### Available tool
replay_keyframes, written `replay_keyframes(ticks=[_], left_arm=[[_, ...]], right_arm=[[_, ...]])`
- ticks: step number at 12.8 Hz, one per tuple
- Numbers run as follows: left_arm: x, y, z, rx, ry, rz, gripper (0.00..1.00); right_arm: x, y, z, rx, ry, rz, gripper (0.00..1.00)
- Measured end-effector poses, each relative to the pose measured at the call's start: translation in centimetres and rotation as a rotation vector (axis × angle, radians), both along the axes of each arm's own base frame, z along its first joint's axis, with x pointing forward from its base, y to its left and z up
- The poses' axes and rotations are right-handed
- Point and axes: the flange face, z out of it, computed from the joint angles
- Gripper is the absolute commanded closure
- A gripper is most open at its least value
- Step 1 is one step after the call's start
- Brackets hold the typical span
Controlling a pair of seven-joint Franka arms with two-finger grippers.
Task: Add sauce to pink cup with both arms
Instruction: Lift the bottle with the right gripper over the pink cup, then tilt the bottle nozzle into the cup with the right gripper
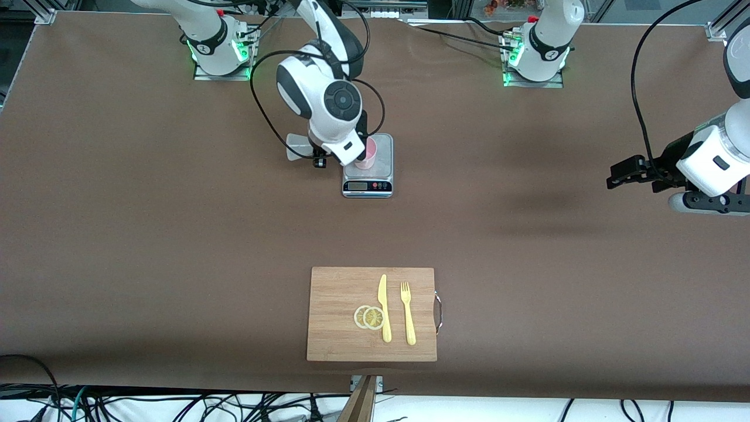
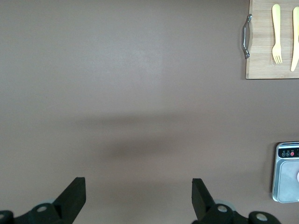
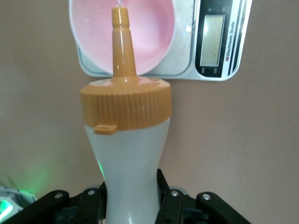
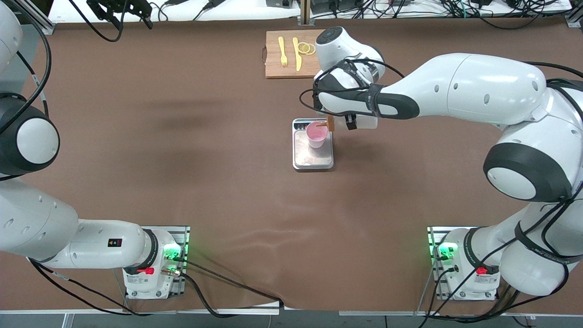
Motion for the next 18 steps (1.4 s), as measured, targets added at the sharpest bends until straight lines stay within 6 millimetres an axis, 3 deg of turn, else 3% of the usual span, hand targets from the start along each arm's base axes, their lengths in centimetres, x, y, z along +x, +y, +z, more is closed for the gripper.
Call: replay_keyframes(ticks=[7, 18], left_arm=[[0.0, 0.0, -0.1, 0.0, 0.001, 0.0, 0.0], [0.1, 0.0, -0.2, 0.0, 0.003, 0.0, 0.0]], right_arm=[[-1.0, 0.5, 0.4, -0.062, -0.041, 0.0, 0.84], [-0.9, 0.4, 1.1, -0.057, -0.049, -0.008, 0.83]])
